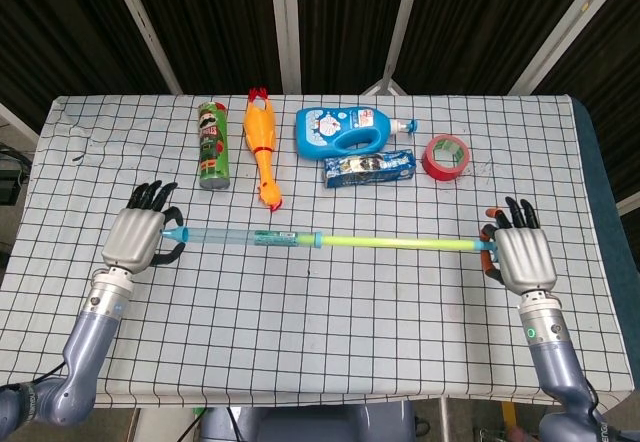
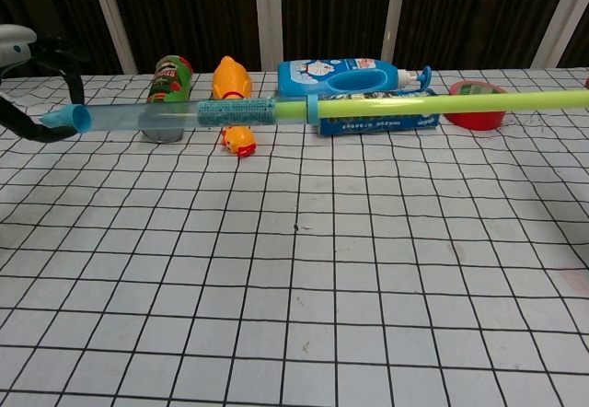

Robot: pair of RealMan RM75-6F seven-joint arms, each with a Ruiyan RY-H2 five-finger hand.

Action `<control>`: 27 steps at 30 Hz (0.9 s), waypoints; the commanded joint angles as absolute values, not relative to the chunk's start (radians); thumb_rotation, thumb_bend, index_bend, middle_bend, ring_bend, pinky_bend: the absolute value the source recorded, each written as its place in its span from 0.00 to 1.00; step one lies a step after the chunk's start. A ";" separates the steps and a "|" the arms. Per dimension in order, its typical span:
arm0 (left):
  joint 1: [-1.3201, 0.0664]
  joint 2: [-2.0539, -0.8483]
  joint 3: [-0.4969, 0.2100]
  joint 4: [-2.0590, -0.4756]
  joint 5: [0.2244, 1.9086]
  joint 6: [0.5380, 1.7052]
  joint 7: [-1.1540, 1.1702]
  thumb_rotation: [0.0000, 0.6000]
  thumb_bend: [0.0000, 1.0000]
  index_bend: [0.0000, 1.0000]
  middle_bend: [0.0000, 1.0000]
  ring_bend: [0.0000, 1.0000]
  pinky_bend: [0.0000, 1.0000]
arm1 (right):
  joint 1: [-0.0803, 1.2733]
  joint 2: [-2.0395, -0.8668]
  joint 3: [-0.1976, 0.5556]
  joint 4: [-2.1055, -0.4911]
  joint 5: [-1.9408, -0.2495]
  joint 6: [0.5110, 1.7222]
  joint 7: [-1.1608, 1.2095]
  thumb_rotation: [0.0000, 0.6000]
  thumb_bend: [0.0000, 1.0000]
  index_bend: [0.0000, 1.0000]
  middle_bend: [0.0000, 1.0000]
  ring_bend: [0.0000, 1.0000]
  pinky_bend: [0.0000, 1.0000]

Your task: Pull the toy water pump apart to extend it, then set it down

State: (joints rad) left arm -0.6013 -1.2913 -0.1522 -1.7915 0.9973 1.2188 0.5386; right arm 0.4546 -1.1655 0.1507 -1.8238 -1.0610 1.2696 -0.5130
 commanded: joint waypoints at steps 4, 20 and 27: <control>-0.600 -1.291 -0.151 -1.787 0.998 1.215 0.536 1.00 0.51 0.60 0.07 0.00 0.02 | 0.453 -1.162 0.151 -1.823 -1.059 1.267 -0.512 1.00 0.57 0.75 0.26 0.00 0.00; -0.603 -1.289 -0.125 -1.826 0.987 1.182 0.557 1.00 0.30 0.25 0.00 0.00 0.00 | 0.464 -1.121 0.112 -1.856 -1.045 1.203 -0.569 1.00 0.57 0.06 0.09 0.00 0.00; -0.605 -1.268 -0.120 -1.841 0.968 1.159 0.557 1.00 0.23 0.14 0.00 0.00 0.00 | 0.476 -1.085 0.101 -1.891 -0.981 1.175 -0.623 1.00 0.56 0.00 0.00 0.00 0.00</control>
State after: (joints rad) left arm -0.6056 -1.2690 -0.1201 -1.8402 0.9693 1.1604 0.5578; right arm 0.4721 -1.0926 0.1044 -1.8835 -0.9909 1.1804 -0.6121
